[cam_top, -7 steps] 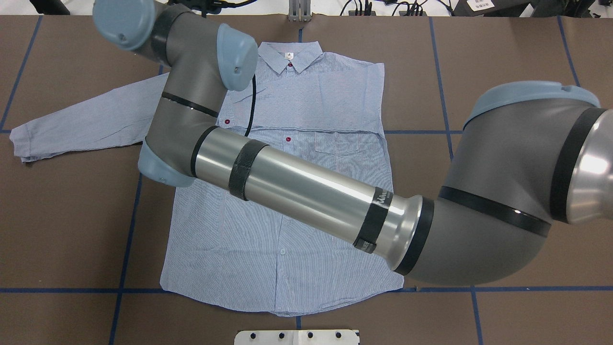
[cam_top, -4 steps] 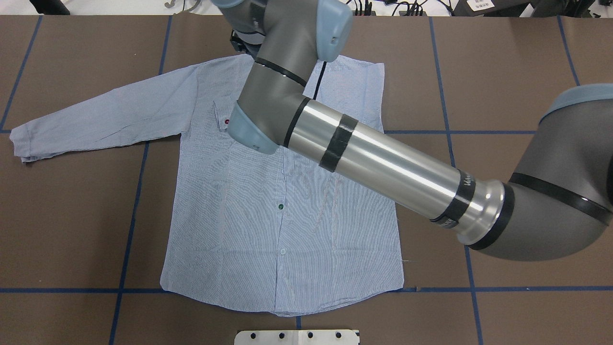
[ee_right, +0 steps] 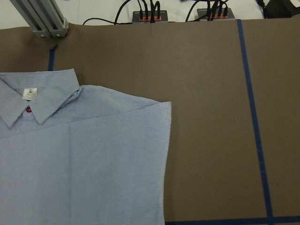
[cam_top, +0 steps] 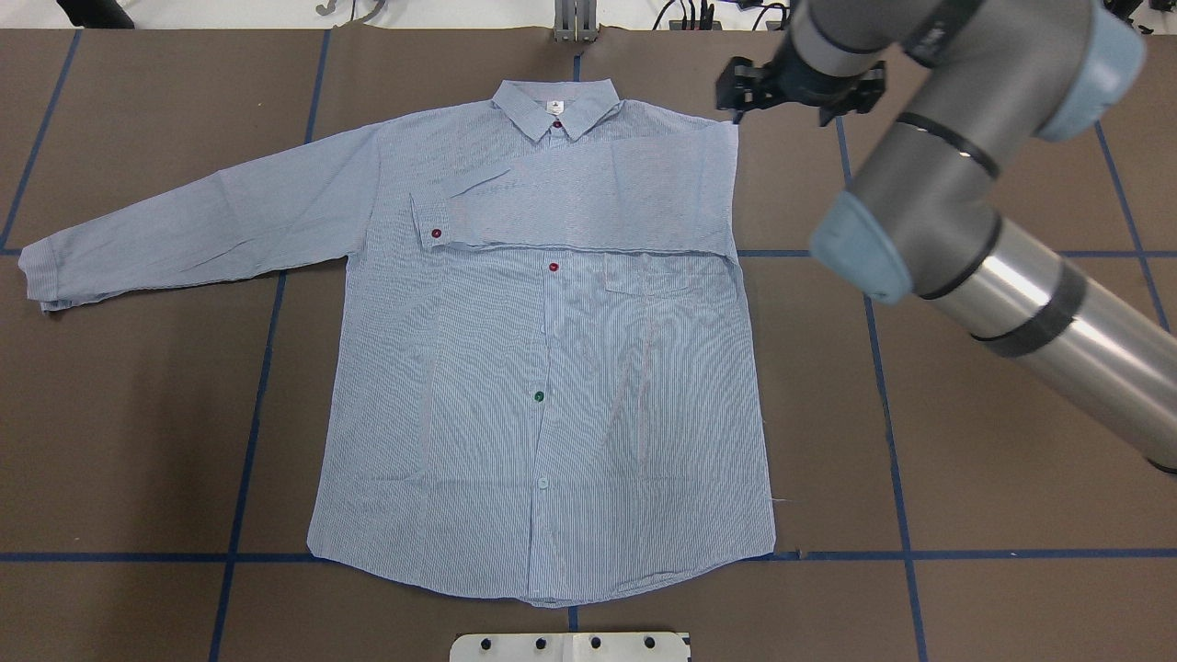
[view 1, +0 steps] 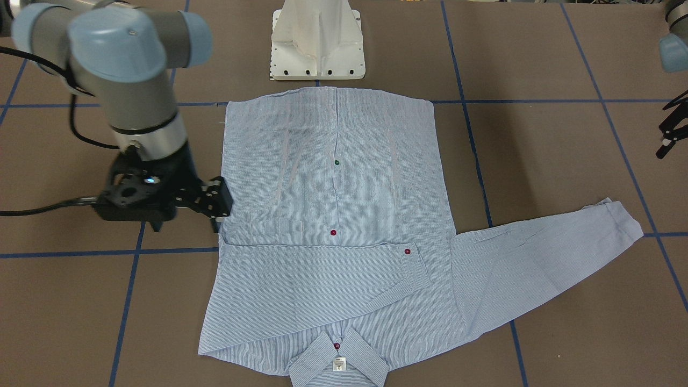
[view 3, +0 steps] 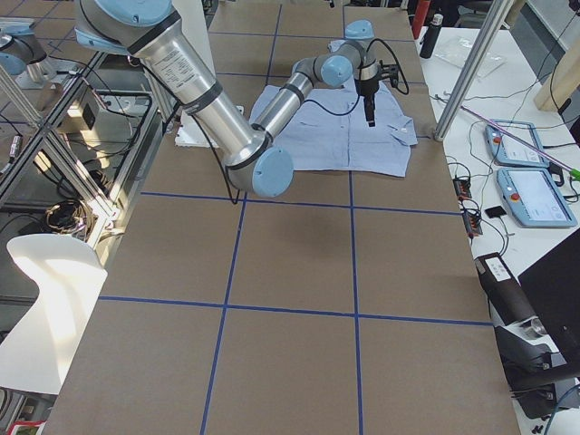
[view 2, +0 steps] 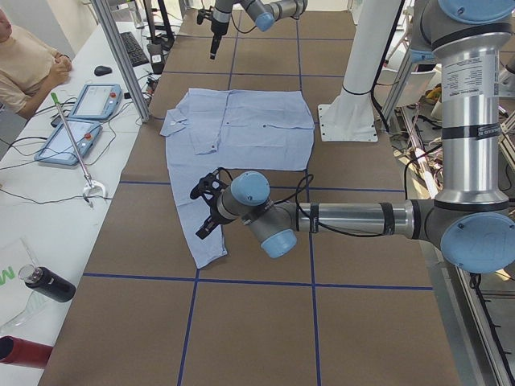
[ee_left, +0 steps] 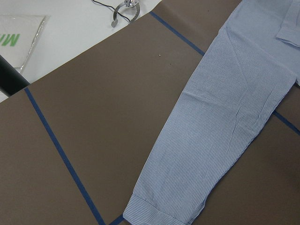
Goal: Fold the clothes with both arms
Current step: 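Withdraw the right arm while the left gripper reaches the other cuff, then grasp the sleeve cuff nearest the left gripper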
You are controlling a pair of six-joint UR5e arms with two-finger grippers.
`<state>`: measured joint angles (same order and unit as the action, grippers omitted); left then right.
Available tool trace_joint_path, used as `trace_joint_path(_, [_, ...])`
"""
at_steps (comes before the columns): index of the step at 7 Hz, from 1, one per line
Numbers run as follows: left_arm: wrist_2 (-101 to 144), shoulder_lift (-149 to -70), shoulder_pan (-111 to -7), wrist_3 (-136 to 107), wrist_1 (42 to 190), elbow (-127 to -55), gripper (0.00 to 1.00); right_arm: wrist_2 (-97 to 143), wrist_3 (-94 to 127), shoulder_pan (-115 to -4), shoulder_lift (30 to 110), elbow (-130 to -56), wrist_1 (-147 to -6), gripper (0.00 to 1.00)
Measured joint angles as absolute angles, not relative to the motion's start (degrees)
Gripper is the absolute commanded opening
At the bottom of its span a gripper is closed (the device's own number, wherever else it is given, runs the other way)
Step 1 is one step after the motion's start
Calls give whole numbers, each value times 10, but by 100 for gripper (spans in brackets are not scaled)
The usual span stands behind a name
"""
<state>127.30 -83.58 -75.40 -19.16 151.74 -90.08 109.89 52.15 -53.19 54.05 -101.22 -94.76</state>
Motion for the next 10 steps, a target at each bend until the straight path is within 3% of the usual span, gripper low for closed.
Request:
trace_joint_path(3, [1162,-841,-640,-330,1655,-803,99,1213,290,-674,736,-1123,-941,100])
trace_joint_path(5, [1133,-854,-609,-360,1706,-744,85,1280,157,-764,817,-1134,-941,100])
trace_joint_path(7, [1102,-868,-584,-386,1739,-702,70,1296,118,-792,840,-1136,-940,100])
trace_joint_path(10, [1096,-883,-579,-401,1754,-666,65,1299,113,-796,842,-1139,-940,100])
